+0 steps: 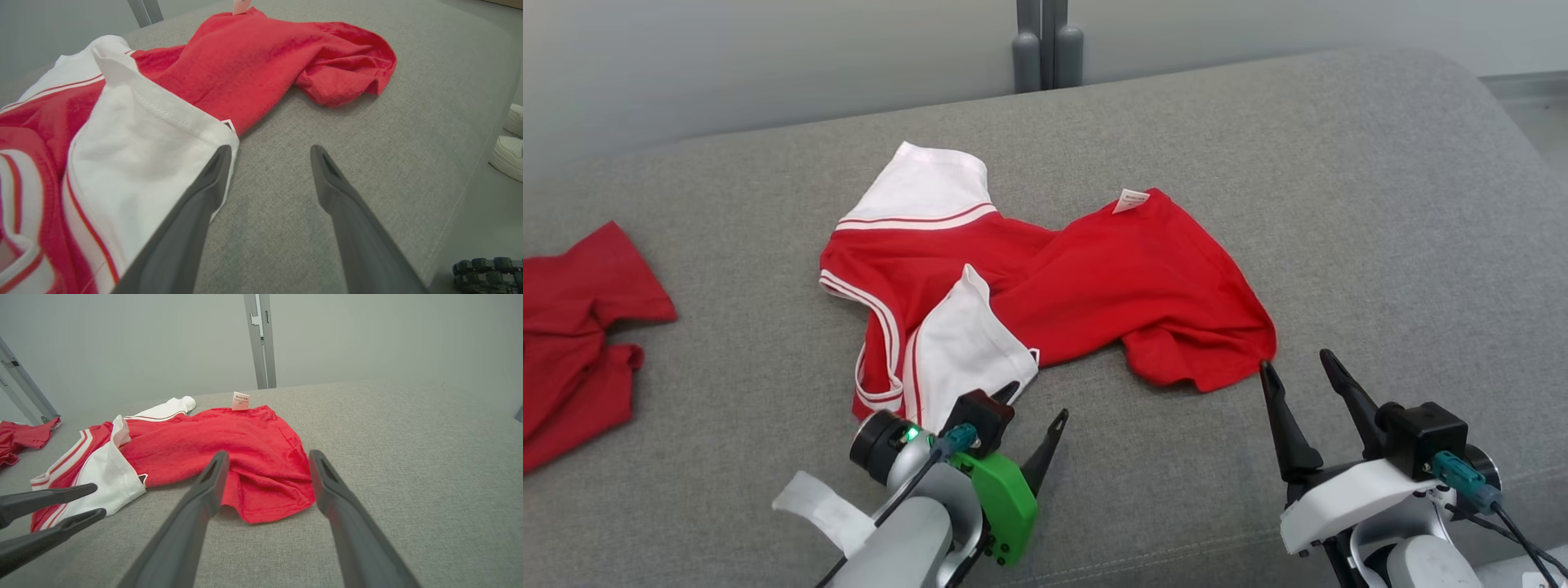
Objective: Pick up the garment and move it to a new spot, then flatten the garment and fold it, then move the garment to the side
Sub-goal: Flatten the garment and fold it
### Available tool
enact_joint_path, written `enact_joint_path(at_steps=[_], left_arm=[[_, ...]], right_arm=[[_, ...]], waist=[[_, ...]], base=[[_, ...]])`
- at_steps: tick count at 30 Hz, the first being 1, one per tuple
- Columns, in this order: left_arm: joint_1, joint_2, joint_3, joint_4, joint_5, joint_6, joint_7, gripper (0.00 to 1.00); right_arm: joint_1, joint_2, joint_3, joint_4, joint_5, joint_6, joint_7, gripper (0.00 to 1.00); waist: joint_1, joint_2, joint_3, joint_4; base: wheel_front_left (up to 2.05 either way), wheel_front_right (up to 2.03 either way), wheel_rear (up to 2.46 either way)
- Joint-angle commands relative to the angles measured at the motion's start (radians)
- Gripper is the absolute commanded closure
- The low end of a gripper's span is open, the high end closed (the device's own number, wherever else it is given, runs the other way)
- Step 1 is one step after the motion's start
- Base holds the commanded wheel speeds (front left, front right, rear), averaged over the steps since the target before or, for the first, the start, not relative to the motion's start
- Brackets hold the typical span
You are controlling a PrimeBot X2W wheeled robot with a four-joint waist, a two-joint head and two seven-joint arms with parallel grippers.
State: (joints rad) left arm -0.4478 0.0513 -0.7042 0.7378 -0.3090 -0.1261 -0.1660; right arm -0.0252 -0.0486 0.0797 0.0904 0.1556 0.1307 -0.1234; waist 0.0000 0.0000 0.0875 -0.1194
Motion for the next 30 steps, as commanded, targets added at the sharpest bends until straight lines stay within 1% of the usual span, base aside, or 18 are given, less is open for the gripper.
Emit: enact_joint_path(at_steps=[1, 5, 6, 7, 8, 12, 13, 14, 16, 17, 19, 20, 22, 23, 24, 25, 30], left_arm=[[-0.036, 0.002, -0.008, 0.024, -0.011, -0.003, -0.002, 0.0], [-0.094, 0.001, -0.047, 0.08, -0.046, -0.003, -0.002, 0.0], [-0.106, 0.002, -0.056, 0.093, -0.055, -0.004, -0.001, 0.04], [-0.117, 0.001, -0.063, 0.105, -0.063, -0.001, 0.002, 0.14], [-0.13, 0.001, -0.069, 0.117, -0.071, 0.006, 0.003, 0.18], [-0.167, 0.001, -0.09, 0.172, -0.093, 0.048, 0.005, 0.24], [-0.173, 0.001, -0.095, 0.187, -0.098, 0.054, 0.011, 0.27], [-0.181, 0.001, -0.101, 0.2, -0.102, 0.057, 0.014, 0.31], [-0.193, 0.001, -0.115, 0.218, -0.114, 0.055, 0.019, 0.34], [-0.193, 0.001, -0.115, 0.218, -0.114, 0.055, 0.019, 0.34], [-0.2, 0.001, -0.13, 0.232, -0.125, 0.051, 0.018, 0.4], [-0.204, 0.001, -0.137, 0.238, -0.131, 0.05, 0.017, 0.44], [-0.211, 0.001, -0.15, 0.25, -0.142, 0.057, 0.012, 0.59], [-0.214, 0.001, -0.154, 0.257, -0.149, 0.066, 0.006, 0.75], [-0.218, 0.001, -0.155, 0.263, -0.156, 0.071, 0.001, 0.94], [-0.22, 0.001, -0.156, 0.267, -0.163, 0.076, -0.005, 1.0], [-0.219, 0.002, -0.159, 0.284, -0.194, 0.081, -0.04, 1.0]], right_arm=[[-0.011, -0.003, 0.002, -0.007, -0.009, 0.0, 0.004, 0.0], [-0.024, -0.004, 0.012, -0.013, -0.01, 0.0, 0.005, 0.0], [-0.025, -0.003, 0.014, -0.014, -0.01, 0.0, 0.006, 0.0], [-0.024, -0.004, 0.015, -0.015, -0.009, 0.0, 0.005, 0.0], [-0.025, -0.004, 0.015, -0.015, -0.009, 0.0, 0.005, 0.0], [-0.037, -0.004, 0.015, -0.016, -0.01, 0.0, 0.005, 0.0], [-0.039, -0.003, 0.015, -0.016, -0.01, 0.0, 0.005, 0.0], [-0.041, -0.004, 0.016, -0.016, -0.01, 0.0, 0.005, 0.0], [-0.044, -0.004, 0.017, -0.016, -0.009, 0.0, 0.004, 0.0], [-0.044, -0.004, 0.017, -0.016, -0.009, 0.0, 0.004, 0.0], [-0.045, -0.004, 0.019, -0.015, -0.009, 0.0, 0.005, 0.0], [-0.047, -0.003, 0.019, -0.015, -0.009, 0.0, 0.005, 0.0], [-0.053, -0.004, 0.019, -0.015, -0.01, 0.0, 0.005, 0.0], [-0.054, -0.004, 0.019, -0.014, -0.011, 0.0, 0.005, 0.0], [-0.055, -0.003, 0.018, -0.013, -0.011, 0.0, 0.005, 0.0], [-0.055, -0.003, 0.018, -0.012, -0.011, 0.0, 0.004, 0.0], [-0.046, -0.003, 0.008, -0.008, -0.011, 0.0, 0.004, 0.0]], waist=[[0.0, 0.0, 0.033, -0.026], [0.0, 0.0, 0.056, -0.035], [0.0, 0.0, 0.061, -0.037], [0.0, 0.0, 0.066, -0.038], [0.0, 0.0, 0.071, -0.038], [0.0, 0.0, 0.087, -0.04], [0.0, 0.0, 0.09, -0.041], [0.0, 0.0, 0.093, -0.041], [0.0, 0.0, 0.098, -0.042], [0.0, 0.0, 0.098, -0.042], [0.0, 0.0, 0.103, -0.044], [0.0, 0.0, 0.105, -0.044], [0.0, 0.0, 0.109, -0.044], [0.0, 0.0, 0.11, -0.043], [0.0, 0.0, 0.111, -0.042], [0.0, 0.0, 0.111, -0.04], [0.0, 0.0, 0.106, -0.021]], base=[[0.0, 0.0, 0.0], [0.0, 0.0, 0.0], [0.0, 0.0, 0.0], [0.0, 0.0, 0.0], [0.0, 0.0, 0.0], [0.0, 0.0, 0.0], [0.0, 0.0, 0.0], [0.0, 0.0, 0.0], [0.0, 0.0, 0.0], [0.0, 0.0, 0.0], [0.0, 0.0, 0.0], [0.0, 0.0, 0.0], [0.0, 0.0, 0.0], [0.0, 0.0, 0.0], [0.0, 0.0, 0.0], [0.0, 0.0, 0.0], [0.0, 0.0, 0.0]])
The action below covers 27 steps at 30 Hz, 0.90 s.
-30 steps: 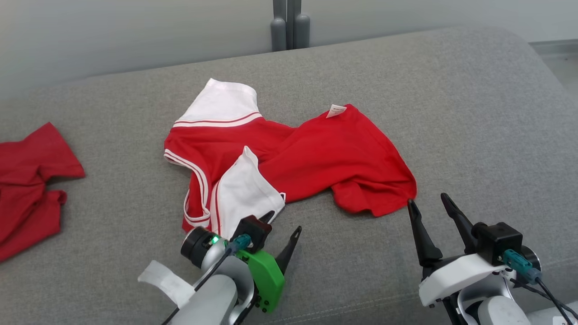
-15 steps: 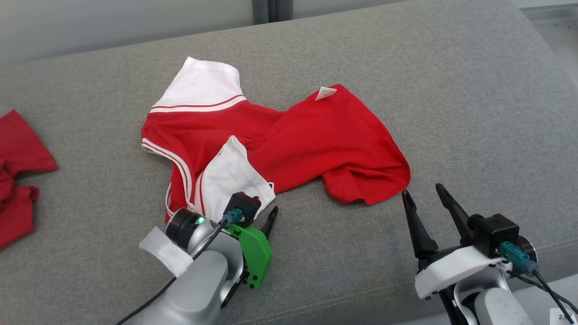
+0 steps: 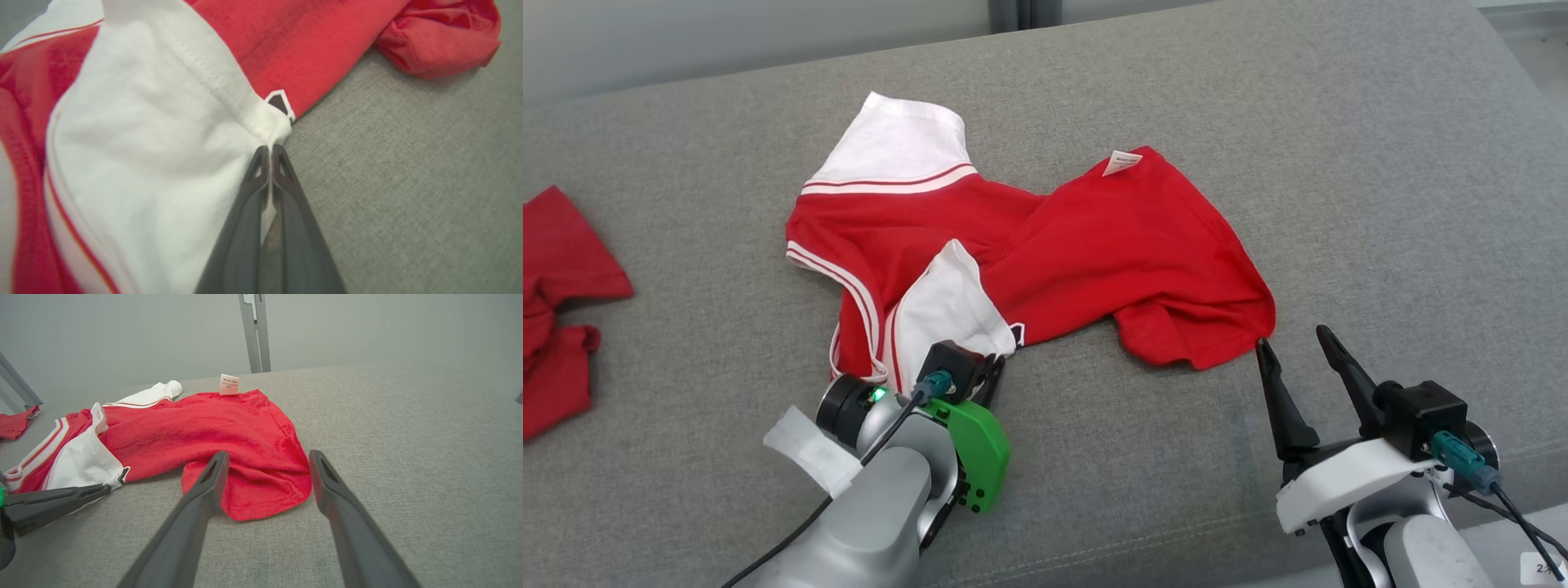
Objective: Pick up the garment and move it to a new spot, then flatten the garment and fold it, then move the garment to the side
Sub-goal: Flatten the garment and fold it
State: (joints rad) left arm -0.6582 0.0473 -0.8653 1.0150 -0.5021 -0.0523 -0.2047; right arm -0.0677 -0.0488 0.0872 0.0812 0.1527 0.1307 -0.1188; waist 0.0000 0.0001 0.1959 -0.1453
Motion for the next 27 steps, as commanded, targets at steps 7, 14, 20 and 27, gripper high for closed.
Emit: enact_joint_path(at_steps=[7, 14, 20, 27], left_arm=[[-0.004, 0.005, -0.006, -0.02, -0.045, -0.004, -0.029, 1.0], [-0.02, 0.005, -0.02, -0.066, -0.081, 0.005, -0.043, 1.0], [-0.015, 0.005, -0.05, -0.115, -0.096, 0.001, -0.042, 1.0], [-0.028, 0.005, -0.104, -0.186, -0.111, 0.003, -0.038, 1.0]], right_arm=[[-0.028, -0.004, -0.006, 0.002, 0.031, 0.0, 0.118, 0.0], [-0.218, -0.024, -0.045, 0.001, 0.022, 0.0, 0.508, 0.0], [-0.48, -0.063, -0.117, 0.129, 0.001, 0.0, 0.779, 0.0], [-0.697, -0.133, -0.141, 0.373, -0.053, 0.0, 0.849, 0.0]], waist=[[0.0, -0.0001, -0.02, 0.043], [0.0, -0.0001, -0.016, 0.068], [0.0, -0.0001, 0.012, 0.126], [0.0, -0.0001, 0.063, 0.222]], base=[[0.0, 0.0, 0.0], [0.0, 0.0, 0.0], [0.0, 0.0, 0.0], [0.0, 0.0, 0.0]])
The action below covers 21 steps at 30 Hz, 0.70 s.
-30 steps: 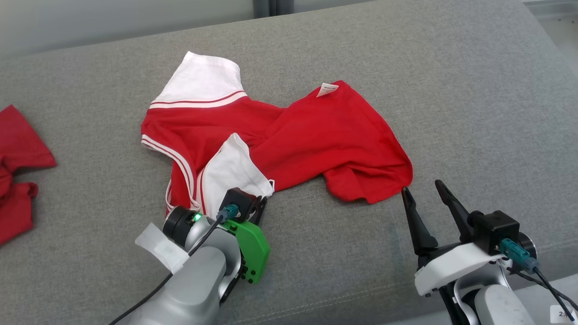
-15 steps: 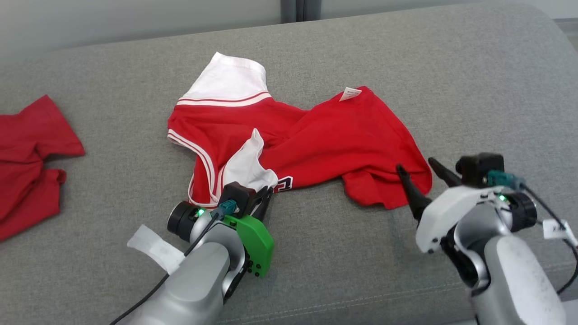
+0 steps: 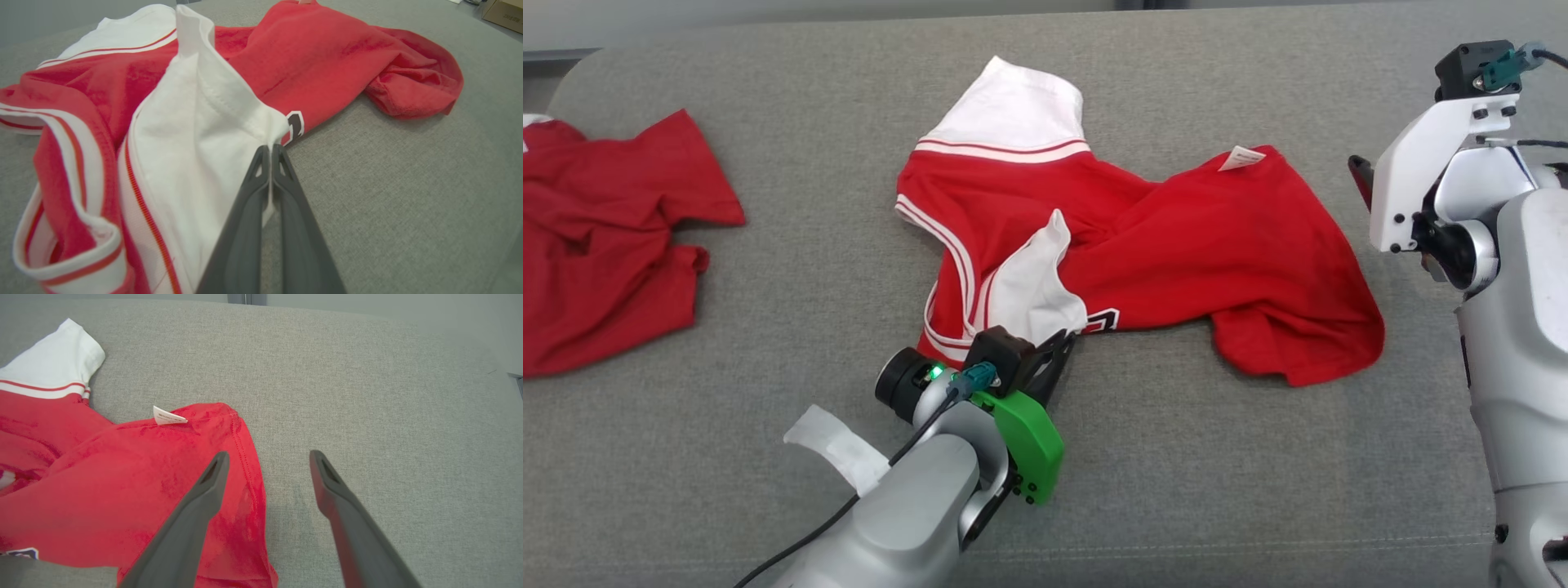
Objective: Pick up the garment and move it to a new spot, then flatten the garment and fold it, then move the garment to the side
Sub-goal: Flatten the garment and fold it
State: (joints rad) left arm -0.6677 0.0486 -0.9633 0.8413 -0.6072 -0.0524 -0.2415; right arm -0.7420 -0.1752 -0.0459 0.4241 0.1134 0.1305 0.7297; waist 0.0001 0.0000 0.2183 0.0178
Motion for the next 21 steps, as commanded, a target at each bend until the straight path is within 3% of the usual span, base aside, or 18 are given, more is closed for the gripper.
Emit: enact_joint_path(at_steps=[1, 12, 21], left_arm=[[-0.021, 0.004, -0.016, -0.026, -0.008, 0.003, -0.001, 1.0], [-0.038, 0.004, -0.083, -0.132, -0.022, 0.033, -0.003, 1.0], [-0.062, 0.004, -0.106, -0.197, -0.031, 0.058, -0.009, 1.0]], right_arm=[[-0.044, -0.019, -0.011, 0.059, -0.026, 0.0, 0.0, 0.0], [-0.188, -0.092, -0.07, 0.284, -0.1, 0.0, -0.068, 0.0], [-0.249, -0.092, -0.129, 0.427, -0.154, 0.0, -0.123, 0.0]], waist=[[-0.0001, 0.0, 0.049, 0.075], [-0.0001, 0.0, 0.124, 0.172], [-0.0001, 0.0, 0.19, 0.226]], base=[[0.0, 0.0, 0.0], [0.0, 0.0, 0.0], [0.0, 0.0, 0.0]])
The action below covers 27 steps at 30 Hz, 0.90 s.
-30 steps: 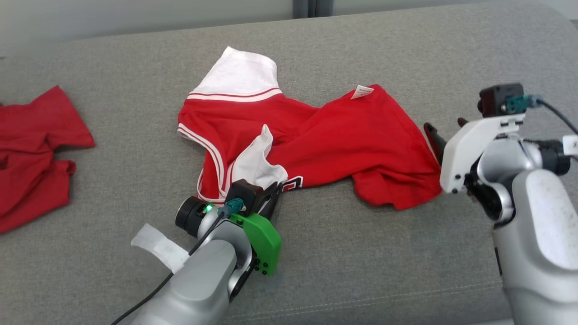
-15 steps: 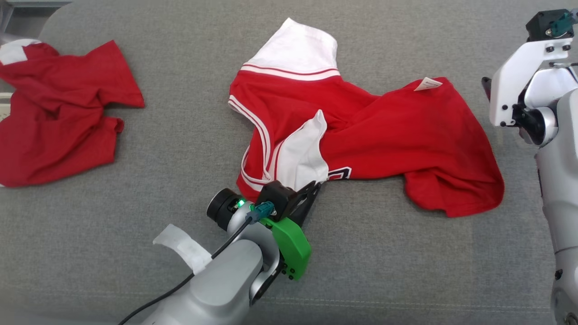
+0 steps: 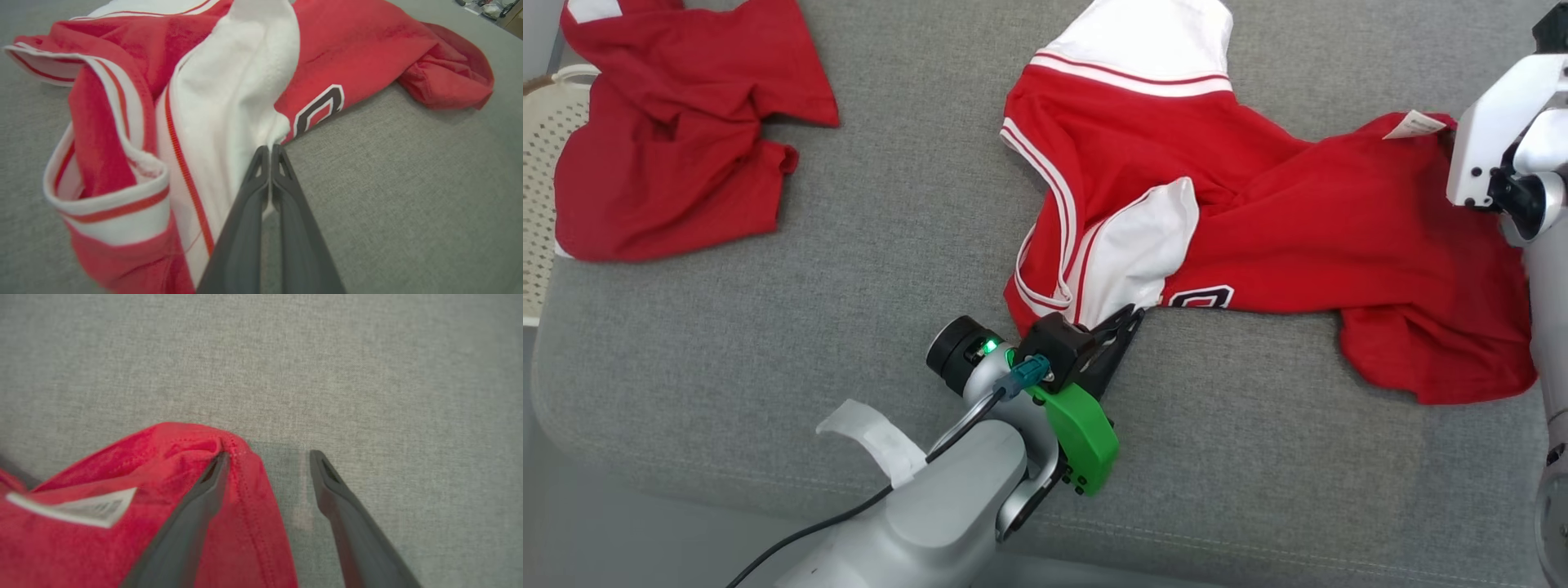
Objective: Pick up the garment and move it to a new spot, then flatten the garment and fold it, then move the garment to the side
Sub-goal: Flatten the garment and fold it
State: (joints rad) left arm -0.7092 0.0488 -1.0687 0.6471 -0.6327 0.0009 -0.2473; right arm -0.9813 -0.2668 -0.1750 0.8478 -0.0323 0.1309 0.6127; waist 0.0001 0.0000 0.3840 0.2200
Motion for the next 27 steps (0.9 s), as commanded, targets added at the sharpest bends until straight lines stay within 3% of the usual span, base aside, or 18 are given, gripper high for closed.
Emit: enact_joint_path(at_steps=[1, 4, 7, 8, 10, 11, 18, 27], left_arm=[[-0.02, 0.004, -0.001, -0.004, -0.008, 0.007, -0.004, 1.0], [-0.019, 0.004, -0.003, -0.003, -0.014, 0.008, -0.005, 1.0], [-0.021, 0.004, -0.004, -0.001, -0.017, 0.01, -0.006, 1.0], [-0.021, 0.004, -0.003, 0.001, -0.018, 0.011, -0.006, 1.0], [-0.024, 0.004, 0.0, 0.006, -0.021, 0.012, -0.007, 1.0], [-0.025, 0.004, 0.001, 0.007, -0.021, 0.014, -0.008, 1.0], [-0.034, 0.019, 0.04, -0.006, -0.023, 0.04, -0.014, 1.0], [-0.043, 0.09, 0.235, -0.168, 0.017, 0.112, -0.018, 1.0]], right_arm=[[-0.011, 0.004, -0.002, 0.017, -0.013, 0.0, -0.005, 0.0], [-0.007, 0.021, -0.009, 0.064, -0.017, 0.0, 0.011, 0.0], [-0.004, 0.025, -0.005, 0.095, -0.028, 0.0, 0.012, 0.1], [-0.006, 0.027, -0.006, 0.1, -0.03, 0.0, 0.01, 0.53], [-0.01, 0.03, -0.006, 0.114, -0.031, 0.0, 0.009, 0.93], [-0.011, 0.03, -0.009, 0.123, -0.027, 0.0, 0.017, 1.0], [-0.032, 0.026, 0.0, 0.134, -0.022, -0.001, -0.012, 1.0], [-0.084, 0.035, -0.022, 0.075, 0.037, -0.001, -0.17, 1.0]], waist=[[-0.0001, 0.0, 0.027, 0.024], [-0.0001, 0.0, 0.029, 0.025], [-0.0001, 0.0, 0.024, 0.025], [-0.0001, 0.0, 0.022, 0.024], [-0.0001, 0.0, 0.02, 0.023], [-0.0001, 0.0, 0.02, 0.022], [-0.0001, 0.0, 0.006, 0.01], [-0.0001, 0.0, -0.047, -0.017]], base=[[0.0, 0.0, 0.0], [0.0, 0.0, 0.0], [0.0, 0.0, 0.0], [0.0, 0.0, 0.0], [0.0, 0.0, 0.0], [0.0, 0.0, 0.0], [0.0, 0.0, 0.0], [0.0, 0.0, 0.0]])
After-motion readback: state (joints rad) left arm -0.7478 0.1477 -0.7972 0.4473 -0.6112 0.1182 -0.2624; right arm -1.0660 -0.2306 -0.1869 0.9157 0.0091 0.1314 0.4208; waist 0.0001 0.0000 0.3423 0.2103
